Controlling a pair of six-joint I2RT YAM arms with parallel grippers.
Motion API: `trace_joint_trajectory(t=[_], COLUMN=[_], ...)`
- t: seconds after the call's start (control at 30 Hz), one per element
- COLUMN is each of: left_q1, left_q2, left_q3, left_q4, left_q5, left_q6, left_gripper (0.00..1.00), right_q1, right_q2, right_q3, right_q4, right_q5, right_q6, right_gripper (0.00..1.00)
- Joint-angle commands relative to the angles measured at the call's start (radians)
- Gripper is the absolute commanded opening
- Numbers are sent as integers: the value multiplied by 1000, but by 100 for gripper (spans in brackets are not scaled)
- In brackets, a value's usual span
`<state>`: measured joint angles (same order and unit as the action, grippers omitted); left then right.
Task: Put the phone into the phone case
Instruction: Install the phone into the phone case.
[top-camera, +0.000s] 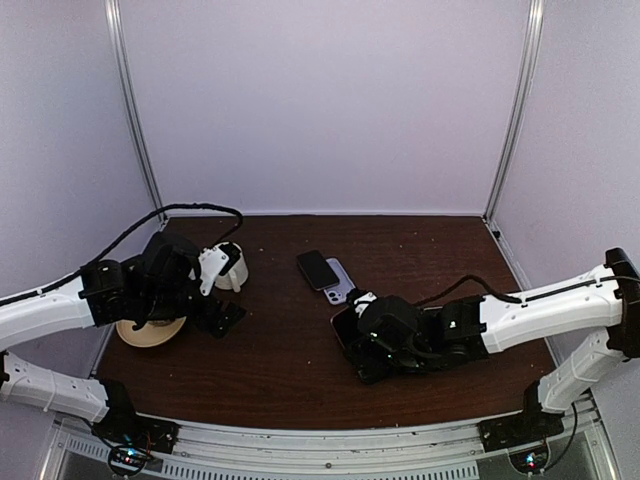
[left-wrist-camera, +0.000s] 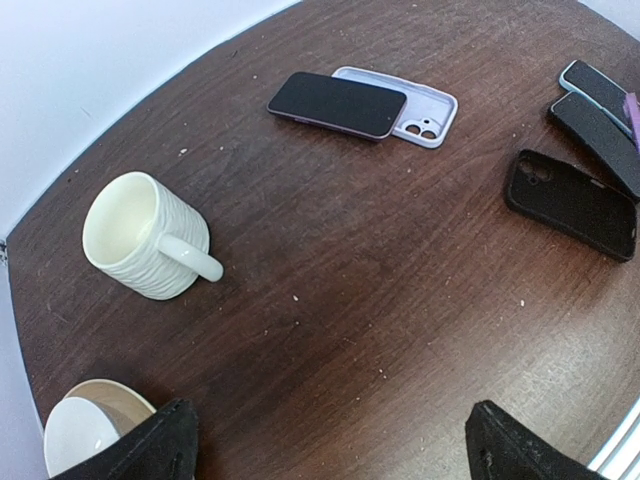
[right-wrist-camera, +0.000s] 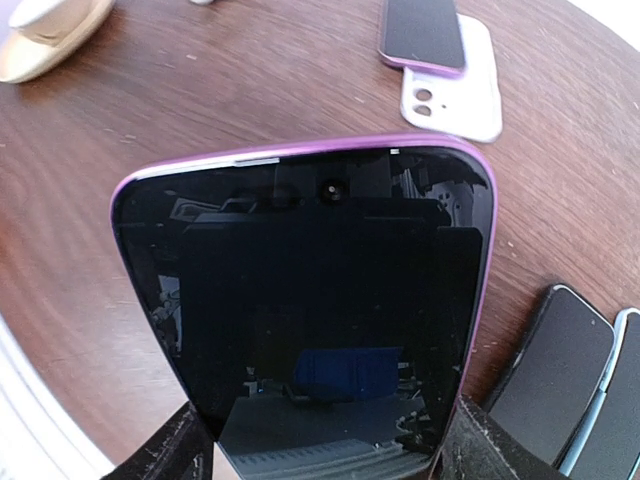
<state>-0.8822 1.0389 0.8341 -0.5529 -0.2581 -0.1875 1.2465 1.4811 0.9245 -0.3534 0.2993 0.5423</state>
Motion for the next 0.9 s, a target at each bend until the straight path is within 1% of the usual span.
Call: trace_joint_trajectory(t=[0.0,0.13,0.4,0.7,0.87], left_q1=[11,14,22,31,35], left_q2=[5,25,43,49,49], left_q3=[-3,1,8,7,8], left_q4=[11,10,4,5,5], left_q5=[-6,6,13,24,27], left_q6=[11,10,10,9,7], left_gripper=[98,97,97,97,98], right_q1=[-45,-74,-120,-122,-122], right_q2=[21,45,85,105,105], right_q3=[-52,-65,-89,-2,7], right_q4=[129,186,201,16,-7], right_q5=[27,-24,-84,-101,-110], right_q6=[-15,-19,10,70,100], right_gripper=[31,30,27,25,24])
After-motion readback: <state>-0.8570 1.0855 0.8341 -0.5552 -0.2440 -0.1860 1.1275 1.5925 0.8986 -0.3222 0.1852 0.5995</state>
